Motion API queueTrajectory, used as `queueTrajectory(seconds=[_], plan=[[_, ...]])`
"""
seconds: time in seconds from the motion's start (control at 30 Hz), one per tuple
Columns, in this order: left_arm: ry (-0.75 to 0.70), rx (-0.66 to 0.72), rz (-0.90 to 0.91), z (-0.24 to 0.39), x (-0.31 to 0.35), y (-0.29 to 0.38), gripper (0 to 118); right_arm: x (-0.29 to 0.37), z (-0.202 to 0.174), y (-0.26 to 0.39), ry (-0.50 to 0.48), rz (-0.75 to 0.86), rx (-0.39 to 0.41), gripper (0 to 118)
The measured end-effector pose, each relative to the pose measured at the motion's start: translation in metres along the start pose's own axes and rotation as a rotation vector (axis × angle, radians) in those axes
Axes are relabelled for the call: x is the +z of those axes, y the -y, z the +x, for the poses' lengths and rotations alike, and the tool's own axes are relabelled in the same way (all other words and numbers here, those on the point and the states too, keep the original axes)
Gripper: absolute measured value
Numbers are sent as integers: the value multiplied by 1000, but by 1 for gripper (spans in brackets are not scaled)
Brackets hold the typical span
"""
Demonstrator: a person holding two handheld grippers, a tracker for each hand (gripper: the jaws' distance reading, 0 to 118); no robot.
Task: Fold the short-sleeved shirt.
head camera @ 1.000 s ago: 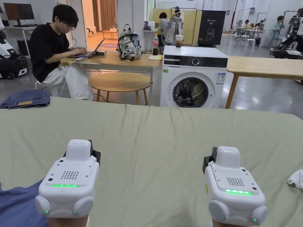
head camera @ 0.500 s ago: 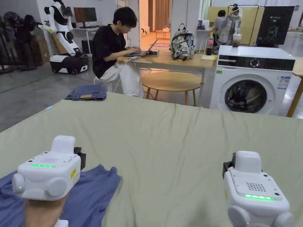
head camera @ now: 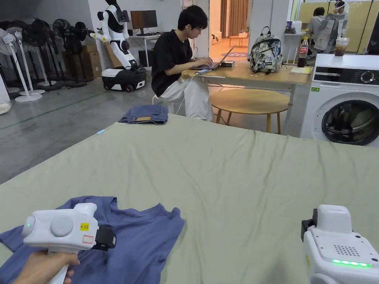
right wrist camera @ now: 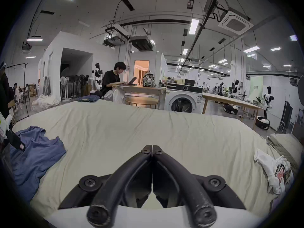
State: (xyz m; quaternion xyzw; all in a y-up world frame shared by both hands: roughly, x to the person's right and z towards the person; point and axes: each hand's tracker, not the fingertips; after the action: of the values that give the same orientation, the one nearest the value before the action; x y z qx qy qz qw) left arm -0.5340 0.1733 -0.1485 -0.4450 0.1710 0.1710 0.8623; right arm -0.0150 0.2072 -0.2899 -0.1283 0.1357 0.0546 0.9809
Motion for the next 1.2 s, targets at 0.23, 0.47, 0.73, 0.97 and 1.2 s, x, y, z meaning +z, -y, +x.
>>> queueTrajectory(seconds=[0.23, 0.47, 0.73, 0.97, 1.2], plan=[[-151, -35, -62, 6, -24, 18, 85, -3, 3, 8, 4, -36, 20, 0], [-196, -43, -105, 8, -43, 30, 84, -4, 4, 15, 9, -65, 22, 0], [-167, -52, -41, 9, -35, 38, 0, -2, 6, 18, 21, -80, 26, 0], [-101, -11, 103, -7, -5, 31, 0, 3, 12, 19, 38, -83, 9, 0], [-28, -15, 319, 2, 56, 0, 0, 10, 20, 15, 68, -43, -18, 0]])
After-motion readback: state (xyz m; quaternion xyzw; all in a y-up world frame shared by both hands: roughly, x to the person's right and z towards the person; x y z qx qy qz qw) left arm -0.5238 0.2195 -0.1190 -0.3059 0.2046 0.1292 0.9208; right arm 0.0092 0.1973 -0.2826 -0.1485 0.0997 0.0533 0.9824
